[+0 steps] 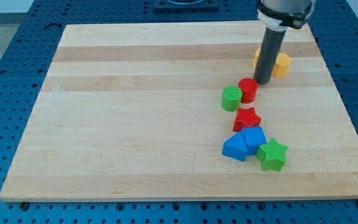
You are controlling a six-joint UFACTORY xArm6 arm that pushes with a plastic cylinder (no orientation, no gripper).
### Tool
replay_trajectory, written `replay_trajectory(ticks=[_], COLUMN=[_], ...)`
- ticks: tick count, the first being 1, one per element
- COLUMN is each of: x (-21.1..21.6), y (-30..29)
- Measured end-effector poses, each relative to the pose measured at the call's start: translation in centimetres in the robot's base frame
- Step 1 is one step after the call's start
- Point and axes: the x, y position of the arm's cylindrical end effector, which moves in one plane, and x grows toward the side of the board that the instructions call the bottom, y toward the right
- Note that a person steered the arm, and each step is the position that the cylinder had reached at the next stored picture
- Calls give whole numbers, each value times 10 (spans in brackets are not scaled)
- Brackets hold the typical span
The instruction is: Slide the green circle above the red star
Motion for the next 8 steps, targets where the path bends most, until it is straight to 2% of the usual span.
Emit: replay_trajectory(ticks=[1, 3, 5, 8], x=[-29, 6, 38, 47], y=[-9, -101, -102, -101])
